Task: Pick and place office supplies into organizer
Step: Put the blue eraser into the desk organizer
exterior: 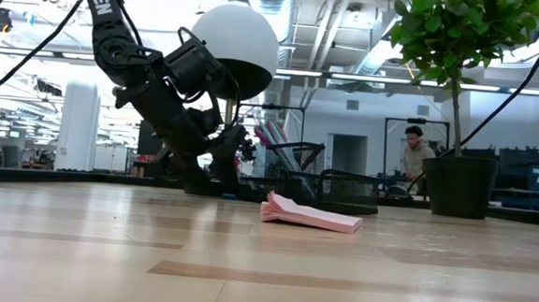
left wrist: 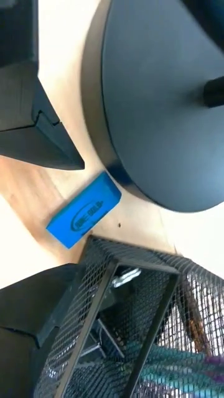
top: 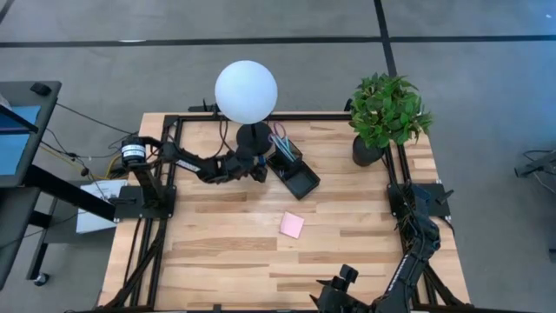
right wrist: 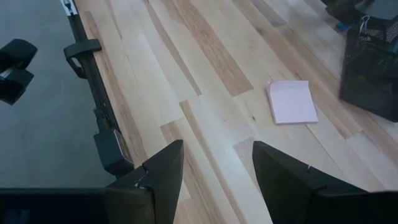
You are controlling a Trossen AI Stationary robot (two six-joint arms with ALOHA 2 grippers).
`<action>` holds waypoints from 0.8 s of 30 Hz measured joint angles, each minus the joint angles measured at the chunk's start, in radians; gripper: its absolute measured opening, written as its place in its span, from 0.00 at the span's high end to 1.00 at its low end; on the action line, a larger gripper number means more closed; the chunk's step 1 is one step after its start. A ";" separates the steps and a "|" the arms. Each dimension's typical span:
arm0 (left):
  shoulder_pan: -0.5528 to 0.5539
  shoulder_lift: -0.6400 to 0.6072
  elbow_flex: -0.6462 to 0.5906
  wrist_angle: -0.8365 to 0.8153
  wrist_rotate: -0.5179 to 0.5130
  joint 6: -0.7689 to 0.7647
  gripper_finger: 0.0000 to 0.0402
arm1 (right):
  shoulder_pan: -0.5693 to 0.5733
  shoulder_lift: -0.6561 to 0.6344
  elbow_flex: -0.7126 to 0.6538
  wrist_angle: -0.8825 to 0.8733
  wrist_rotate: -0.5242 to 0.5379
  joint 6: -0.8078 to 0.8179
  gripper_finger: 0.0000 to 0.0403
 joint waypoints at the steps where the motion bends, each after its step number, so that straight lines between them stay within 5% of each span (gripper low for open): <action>1: -0.003 0.000 0.000 0.000 -0.006 -0.002 0.36 | 0.000 0.000 0.000 0.000 0.000 0.000 0.53; 24: -0.050 0.000 0.170 -0.378 -0.148 -0.204 0.36 | 0.000 0.000 0.000 0.008 0.000 -0.025 0.53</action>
